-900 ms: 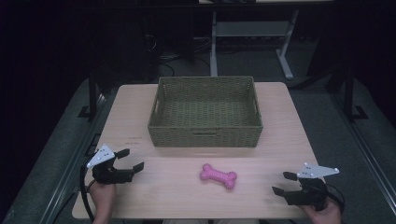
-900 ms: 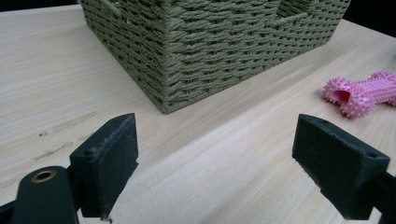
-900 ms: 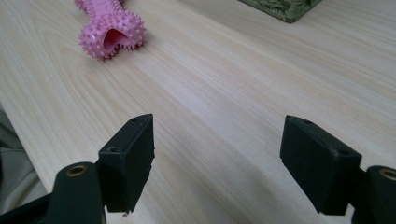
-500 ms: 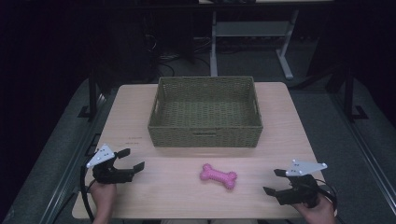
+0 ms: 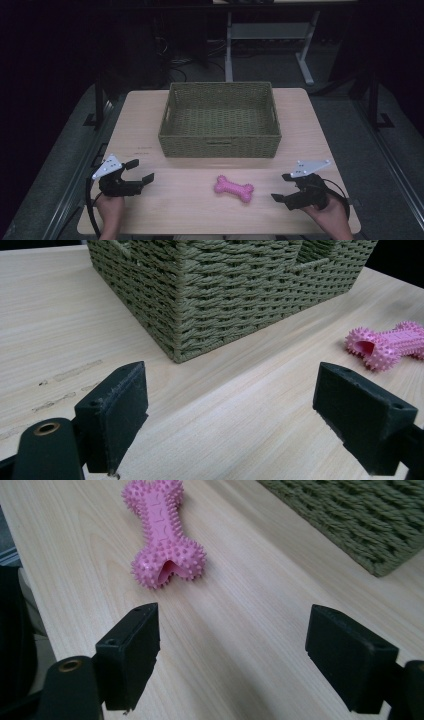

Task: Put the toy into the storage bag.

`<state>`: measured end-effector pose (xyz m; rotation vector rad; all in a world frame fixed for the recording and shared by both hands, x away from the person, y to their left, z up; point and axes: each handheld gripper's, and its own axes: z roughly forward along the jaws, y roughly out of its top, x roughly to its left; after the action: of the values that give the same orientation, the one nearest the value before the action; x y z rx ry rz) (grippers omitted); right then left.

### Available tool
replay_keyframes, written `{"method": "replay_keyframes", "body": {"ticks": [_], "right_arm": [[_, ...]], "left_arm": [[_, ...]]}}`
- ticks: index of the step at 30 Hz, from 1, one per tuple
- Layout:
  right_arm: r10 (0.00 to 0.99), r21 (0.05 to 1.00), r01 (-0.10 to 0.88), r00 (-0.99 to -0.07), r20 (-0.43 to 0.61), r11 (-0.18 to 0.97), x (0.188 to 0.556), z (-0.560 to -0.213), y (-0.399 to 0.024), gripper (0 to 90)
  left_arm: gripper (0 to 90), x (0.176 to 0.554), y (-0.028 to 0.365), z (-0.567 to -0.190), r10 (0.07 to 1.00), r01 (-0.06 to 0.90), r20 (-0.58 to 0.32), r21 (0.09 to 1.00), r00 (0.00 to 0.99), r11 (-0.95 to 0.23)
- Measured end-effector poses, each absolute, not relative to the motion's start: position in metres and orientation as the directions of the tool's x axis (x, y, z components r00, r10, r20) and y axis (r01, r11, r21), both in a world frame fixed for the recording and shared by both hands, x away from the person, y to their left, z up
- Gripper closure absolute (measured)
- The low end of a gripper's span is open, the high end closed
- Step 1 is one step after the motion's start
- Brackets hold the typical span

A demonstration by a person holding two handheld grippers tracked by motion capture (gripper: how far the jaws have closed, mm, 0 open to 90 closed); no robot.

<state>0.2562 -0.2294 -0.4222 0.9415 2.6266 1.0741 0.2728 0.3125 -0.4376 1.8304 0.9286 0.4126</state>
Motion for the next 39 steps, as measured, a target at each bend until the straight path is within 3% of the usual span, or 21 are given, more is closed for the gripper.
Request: {"method": "replay_keyframes", "body": {"ticks": [39], "right_arm": [[0.477, 0.579, 0.446, -0.872, 0.110, 0.683, 0.280, -0.404, -0.172, 19.5]], "left_arm": [[13.8, 0.274, 0.313, -0.438, 0.759, 0.414, -0.113, 0.884, 0.641, -0.217]]}}
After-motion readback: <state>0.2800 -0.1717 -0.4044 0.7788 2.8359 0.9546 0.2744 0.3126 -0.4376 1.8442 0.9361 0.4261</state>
